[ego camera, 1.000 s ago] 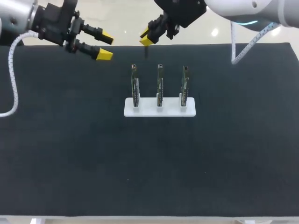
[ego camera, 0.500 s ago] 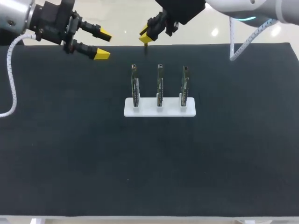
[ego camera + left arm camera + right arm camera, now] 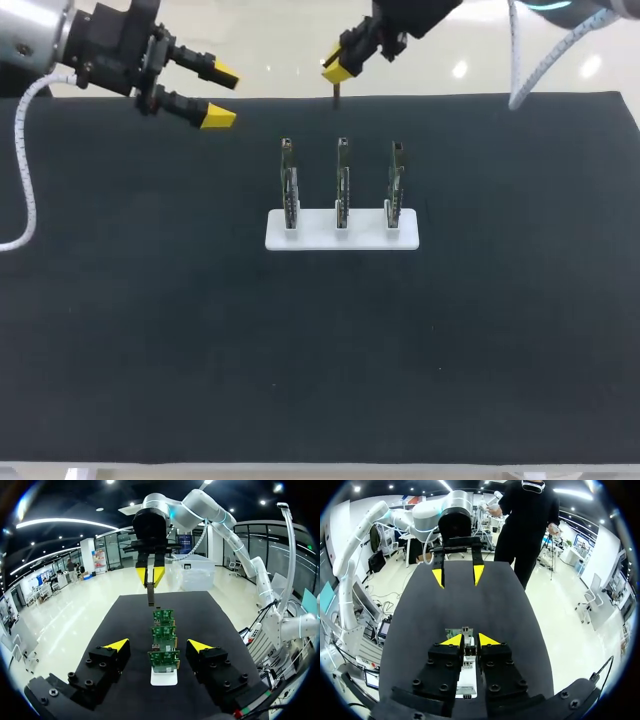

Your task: Pick up the optical module with the left hand, and insert it into the network port with the right hand.

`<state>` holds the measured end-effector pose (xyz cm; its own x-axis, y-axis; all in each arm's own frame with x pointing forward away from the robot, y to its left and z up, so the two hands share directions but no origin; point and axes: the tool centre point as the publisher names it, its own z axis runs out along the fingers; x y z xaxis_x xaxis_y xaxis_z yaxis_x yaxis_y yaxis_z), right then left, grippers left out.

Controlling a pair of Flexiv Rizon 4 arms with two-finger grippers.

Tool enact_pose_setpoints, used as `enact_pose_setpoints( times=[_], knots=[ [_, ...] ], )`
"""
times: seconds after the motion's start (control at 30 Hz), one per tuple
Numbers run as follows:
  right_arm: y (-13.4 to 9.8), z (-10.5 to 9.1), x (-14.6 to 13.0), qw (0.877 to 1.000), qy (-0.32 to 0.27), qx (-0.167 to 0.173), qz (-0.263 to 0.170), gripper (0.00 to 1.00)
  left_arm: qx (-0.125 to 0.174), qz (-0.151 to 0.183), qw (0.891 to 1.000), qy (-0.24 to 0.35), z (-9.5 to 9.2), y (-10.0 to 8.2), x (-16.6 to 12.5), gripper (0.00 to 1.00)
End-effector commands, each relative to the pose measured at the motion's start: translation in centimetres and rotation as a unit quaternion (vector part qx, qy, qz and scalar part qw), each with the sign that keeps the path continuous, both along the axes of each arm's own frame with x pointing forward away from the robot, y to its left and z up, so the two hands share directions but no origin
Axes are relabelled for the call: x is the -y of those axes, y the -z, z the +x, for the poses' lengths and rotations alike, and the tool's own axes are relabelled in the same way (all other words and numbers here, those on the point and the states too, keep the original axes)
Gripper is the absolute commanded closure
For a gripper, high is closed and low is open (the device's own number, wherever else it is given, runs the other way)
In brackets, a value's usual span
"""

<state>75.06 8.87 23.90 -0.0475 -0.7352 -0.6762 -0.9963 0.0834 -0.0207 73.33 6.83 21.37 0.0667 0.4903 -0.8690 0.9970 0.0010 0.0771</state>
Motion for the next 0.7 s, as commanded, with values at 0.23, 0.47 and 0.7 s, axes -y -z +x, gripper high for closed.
enact_pose_setpoints(
  times=[0.23, 0.47, 0.7],
  knots=[
    [1.8, -0.5, 3.0, 1.0, 0.004, 0.002, 0.009, 1.0, 0.001, 0.001, 1.0, -0.001, -0.1, 0.1, 0.1, 0.0],
    [3.0, -0.7, 4.6, 1.0, -0.001, 0.0, 0.013, 1.0, 0.001, 0.001, 1.0, -0.001, -0.1, 0.1, 0.1, 0.0],
    [3.6, -1.2, 5.9, 1.0, -0.002, 0.003, 0.015, 1.0, 0.001, 0.001, 1.0, -0.001, -0.1, 0.1, 0.1, 0.0]
  ],
)
